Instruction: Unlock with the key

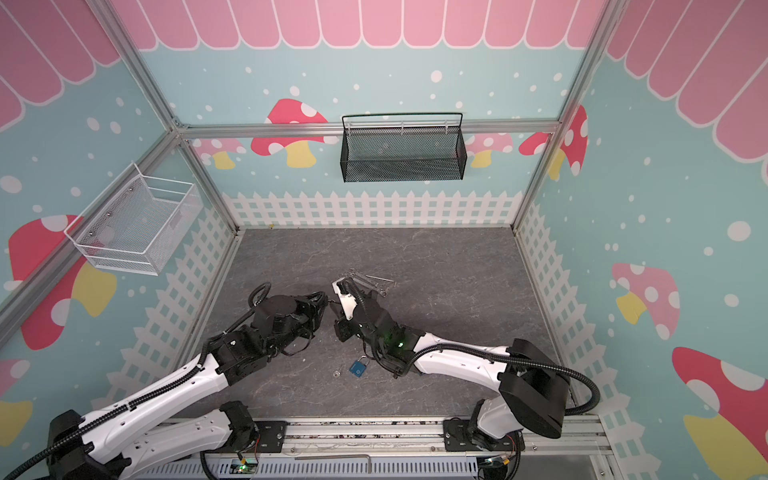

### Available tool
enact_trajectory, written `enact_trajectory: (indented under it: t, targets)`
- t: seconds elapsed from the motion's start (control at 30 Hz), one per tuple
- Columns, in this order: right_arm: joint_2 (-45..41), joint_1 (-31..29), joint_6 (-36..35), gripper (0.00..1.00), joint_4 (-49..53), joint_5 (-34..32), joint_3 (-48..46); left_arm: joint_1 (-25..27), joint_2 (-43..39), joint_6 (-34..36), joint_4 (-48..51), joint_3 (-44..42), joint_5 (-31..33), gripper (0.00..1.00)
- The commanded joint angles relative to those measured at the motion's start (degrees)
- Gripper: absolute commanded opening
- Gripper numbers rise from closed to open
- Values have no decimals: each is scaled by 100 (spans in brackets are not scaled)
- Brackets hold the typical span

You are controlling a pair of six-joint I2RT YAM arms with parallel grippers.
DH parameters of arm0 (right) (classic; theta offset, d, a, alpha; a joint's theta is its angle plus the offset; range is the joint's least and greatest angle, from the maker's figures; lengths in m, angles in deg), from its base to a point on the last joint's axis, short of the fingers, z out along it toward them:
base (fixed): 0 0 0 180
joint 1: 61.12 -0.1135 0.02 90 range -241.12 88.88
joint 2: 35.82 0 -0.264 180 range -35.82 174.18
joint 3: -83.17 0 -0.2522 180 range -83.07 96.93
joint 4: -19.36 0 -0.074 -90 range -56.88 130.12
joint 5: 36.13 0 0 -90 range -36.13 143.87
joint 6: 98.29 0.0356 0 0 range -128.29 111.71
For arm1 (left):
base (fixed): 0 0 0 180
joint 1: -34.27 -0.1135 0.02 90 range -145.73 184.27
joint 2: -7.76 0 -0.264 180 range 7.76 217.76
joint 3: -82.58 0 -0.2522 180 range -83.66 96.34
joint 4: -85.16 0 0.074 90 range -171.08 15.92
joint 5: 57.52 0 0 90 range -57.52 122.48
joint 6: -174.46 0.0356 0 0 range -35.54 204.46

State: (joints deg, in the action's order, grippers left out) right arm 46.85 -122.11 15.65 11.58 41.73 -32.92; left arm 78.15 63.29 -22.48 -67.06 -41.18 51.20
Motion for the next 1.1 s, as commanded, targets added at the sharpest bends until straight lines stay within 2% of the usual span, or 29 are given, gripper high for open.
enact_trajectory:
  t: [0.0,0.53,0.7,0.9,1.07]
  targets:
    - [-103,-300,-180,0,-272,257,-58,-36,22,-55,-272,263,160,0]
    - [207,-475,-171,0,-239,527,167,-28,301,93,-84,604,535,0]
    - [354,-528,-138,0,-158,481,383,-11,412,30,-175,664,466,0]
    - [322,-511,-13,0,-40,679,608,15,450,312,81,753,592,0]
    - [401,-480,37,0,198,1100,865,94,532,710,193,939,677,0]
